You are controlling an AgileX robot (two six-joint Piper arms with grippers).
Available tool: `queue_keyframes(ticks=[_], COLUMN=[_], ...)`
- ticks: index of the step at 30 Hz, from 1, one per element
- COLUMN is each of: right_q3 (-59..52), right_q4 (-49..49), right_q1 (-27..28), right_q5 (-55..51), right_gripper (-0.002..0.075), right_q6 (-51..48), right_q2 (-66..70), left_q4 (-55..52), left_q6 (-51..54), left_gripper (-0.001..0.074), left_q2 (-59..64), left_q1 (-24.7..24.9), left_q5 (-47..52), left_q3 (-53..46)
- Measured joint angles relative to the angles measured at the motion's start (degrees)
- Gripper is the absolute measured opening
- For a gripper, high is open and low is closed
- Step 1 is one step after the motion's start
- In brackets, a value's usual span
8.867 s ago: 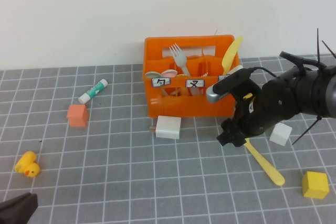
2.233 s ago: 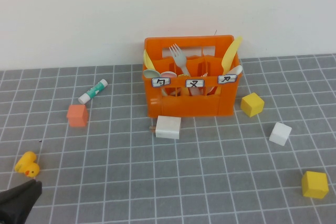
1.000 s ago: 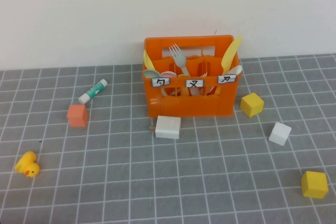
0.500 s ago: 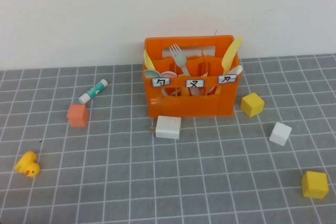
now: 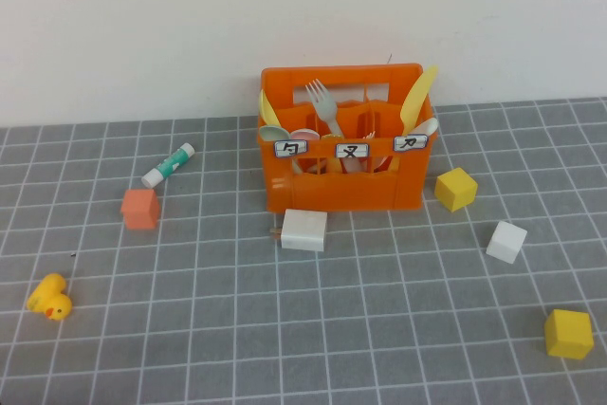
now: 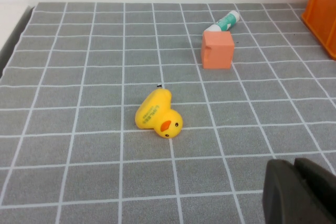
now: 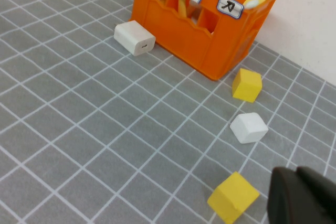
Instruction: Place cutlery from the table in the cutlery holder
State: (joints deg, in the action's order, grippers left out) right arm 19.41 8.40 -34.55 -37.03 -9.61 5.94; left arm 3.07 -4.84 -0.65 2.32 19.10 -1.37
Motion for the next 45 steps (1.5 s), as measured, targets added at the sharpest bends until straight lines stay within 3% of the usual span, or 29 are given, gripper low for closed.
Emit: queue_keyframes(ticks=[19,30,39,45], right_q3=[-0.63,-1.33,-1.80,-9.03], right_q4=[0.00,7.73,8.43,5.56], right_q1=[1.11,22.66,32.12,37.33], right_q5=[0.35,0.89,1.73,10.32], right_gripper=[-0.0001,-0.0001,-0.0001,-0.0001], right_q6=[0.00,-4.82,-3.74,1.73], right_q2=[-5.35,-6.79,-6.79,-6.79], left_q4=[-0.10,-0.10,-0.10,-0.10], left_q6=[0.00,0.09,0.09,0.09], left_gripper=[-0.0001,-0.0001,-0.0001,-0.0001], left_q2=[0.00,0.00,0.00,0.00], left_q1=[0.00,0.00,0.00,0.00], left_q5=[0.00,0.00,0.00,0.00], left_q3=[0.00,0.00,0.00,0.00])
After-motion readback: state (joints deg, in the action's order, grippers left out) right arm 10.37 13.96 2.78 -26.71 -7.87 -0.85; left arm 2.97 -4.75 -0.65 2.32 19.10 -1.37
